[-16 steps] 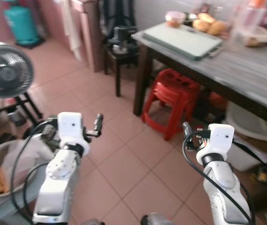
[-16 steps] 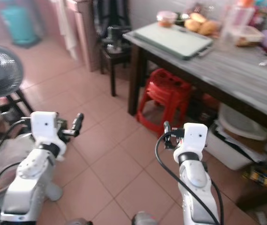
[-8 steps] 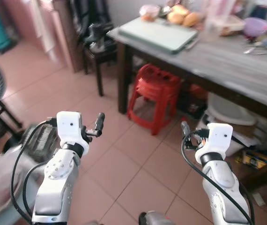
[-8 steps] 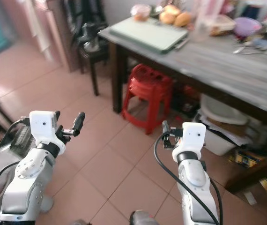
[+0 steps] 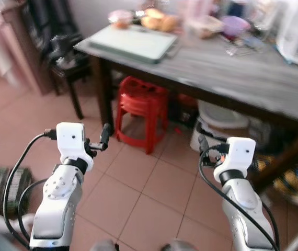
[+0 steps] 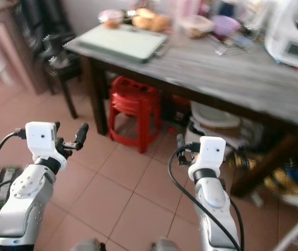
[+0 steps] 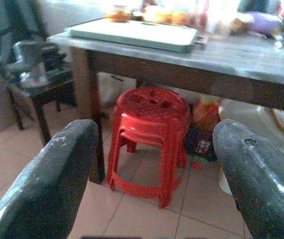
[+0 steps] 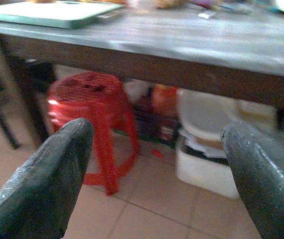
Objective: Setting the table
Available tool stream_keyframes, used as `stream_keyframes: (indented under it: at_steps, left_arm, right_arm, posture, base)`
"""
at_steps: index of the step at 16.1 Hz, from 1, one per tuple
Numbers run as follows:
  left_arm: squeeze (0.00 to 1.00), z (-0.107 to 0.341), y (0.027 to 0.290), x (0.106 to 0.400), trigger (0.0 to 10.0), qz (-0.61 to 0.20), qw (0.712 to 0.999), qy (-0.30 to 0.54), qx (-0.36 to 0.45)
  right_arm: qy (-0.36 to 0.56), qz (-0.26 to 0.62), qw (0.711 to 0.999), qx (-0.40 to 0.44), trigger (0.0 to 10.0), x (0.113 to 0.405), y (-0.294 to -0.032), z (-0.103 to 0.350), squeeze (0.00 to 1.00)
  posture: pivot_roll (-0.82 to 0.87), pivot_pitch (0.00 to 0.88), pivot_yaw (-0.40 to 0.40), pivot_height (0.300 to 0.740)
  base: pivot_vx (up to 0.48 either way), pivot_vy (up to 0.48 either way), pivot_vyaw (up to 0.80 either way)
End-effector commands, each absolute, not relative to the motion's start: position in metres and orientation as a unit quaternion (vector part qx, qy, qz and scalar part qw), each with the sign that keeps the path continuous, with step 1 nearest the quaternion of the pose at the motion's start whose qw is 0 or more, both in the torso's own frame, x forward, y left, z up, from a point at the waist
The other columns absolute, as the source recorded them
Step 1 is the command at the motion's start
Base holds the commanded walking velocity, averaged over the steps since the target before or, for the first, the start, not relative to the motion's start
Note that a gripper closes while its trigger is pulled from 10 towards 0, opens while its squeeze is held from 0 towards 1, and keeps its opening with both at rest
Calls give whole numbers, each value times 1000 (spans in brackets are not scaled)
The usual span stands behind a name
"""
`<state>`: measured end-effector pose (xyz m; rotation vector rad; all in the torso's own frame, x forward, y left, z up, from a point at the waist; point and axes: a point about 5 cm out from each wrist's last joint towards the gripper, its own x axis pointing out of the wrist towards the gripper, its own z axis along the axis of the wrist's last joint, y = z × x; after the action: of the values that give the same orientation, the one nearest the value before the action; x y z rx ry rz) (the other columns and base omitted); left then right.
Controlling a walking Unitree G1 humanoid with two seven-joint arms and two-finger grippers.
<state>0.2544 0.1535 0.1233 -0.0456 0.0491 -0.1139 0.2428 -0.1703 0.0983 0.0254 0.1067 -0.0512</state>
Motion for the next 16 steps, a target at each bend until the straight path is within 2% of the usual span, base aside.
stream_keyframes:
  at_steps: [1, 10, 16]
  left_arm:
    - [0, 125, 149, 256, 10000, -52, 998, 24, -13]
    - [0, 127, 146, 256, 10000, -72, 997, 14, -13]
    - [0, 130, 144, 255, 10000, -77, 997, 4, -7]
  right_arm:
    - [54, -37, 998, 7, 10000, 241, -178, 99, 0]
    - [53, -37, 998, 9, 10000, 241, -177, 99, 0]
    - [46, -35, 998, 11, 10000, 240, -176, 101, 0]
  posture:
    - [13, 0, -7, 740]
    - [14, 0, -10, 740]
    - [12, 0, -7, 740]
  base:
    - [0, 0, -800]
    - [0, 0, -800]
    - [0, 0, 0]
